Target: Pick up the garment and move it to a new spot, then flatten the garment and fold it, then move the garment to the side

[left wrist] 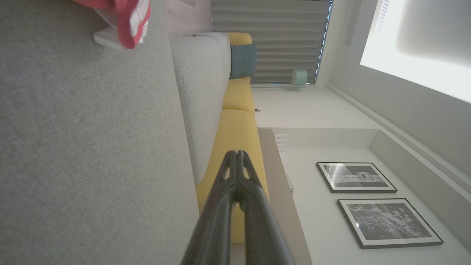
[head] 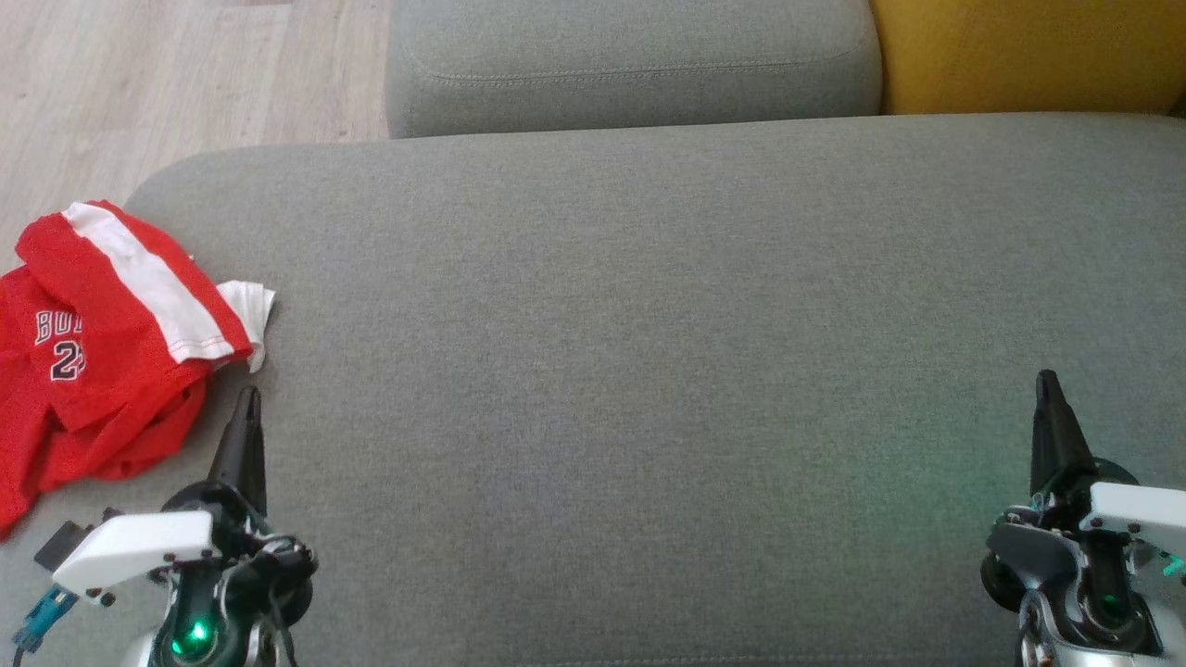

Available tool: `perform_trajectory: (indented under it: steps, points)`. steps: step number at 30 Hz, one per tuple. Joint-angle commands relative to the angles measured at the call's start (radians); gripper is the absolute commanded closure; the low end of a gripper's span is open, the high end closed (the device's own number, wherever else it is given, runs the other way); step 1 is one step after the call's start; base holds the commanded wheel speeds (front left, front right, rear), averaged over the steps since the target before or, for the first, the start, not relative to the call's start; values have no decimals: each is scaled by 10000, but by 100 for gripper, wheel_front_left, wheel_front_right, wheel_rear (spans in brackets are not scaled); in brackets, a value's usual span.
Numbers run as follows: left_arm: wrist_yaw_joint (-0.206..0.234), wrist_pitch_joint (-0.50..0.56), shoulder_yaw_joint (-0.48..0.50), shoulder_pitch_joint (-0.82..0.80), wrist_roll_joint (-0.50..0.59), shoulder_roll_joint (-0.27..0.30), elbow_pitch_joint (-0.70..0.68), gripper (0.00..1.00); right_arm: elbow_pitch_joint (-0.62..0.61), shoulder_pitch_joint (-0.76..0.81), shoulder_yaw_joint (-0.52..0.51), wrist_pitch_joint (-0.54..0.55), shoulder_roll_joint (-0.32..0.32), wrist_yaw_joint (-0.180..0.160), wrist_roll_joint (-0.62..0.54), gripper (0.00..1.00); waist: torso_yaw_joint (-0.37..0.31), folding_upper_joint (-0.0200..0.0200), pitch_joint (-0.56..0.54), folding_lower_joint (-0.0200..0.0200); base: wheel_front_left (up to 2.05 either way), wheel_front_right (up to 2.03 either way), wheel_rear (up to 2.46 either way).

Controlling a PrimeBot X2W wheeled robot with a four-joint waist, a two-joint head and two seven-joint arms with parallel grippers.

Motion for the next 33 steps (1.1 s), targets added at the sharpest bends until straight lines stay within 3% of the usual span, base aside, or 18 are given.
perform_trajectory:
  steps: [1,23,24,26,27,28,33]
  points:
    - [-73,75,346,-254,-46,208,-389,100,-384,-200,210,56,-52,-9,74,100,0,0,0,0,0,0,0]
    - [-73,75,346,-254,-46,208,-389,100,-384,-200,210,56,-52,-9,74,100,0,0,0,0,0,0,0]
    - [0,-1,1,-1,0,0,-1,0,-1,-1,0,0,0,0,0,0,0,0,0,0,0,0,0]
    - [4,-19,-3,-1,1,-15,82,0,80,-2,5,-1,2,0,-4,0,0,0,0,0,0,0,0]
    - [9,-20,-15,30,2,-40,237,100,236,16,9,-4,11,0,-5,100,0,0,1,0,0,0,0]
    - [15,-22,-24,106,3,-63,409,0,400,68,14,-5,25,0,-5,0,0,0,2,0,0,0,0]
    - [14,-127,-18,225,80,-78,623,0,577,144,86,-79,17,0,-85,0,-1,0,10,0,0,0,0]
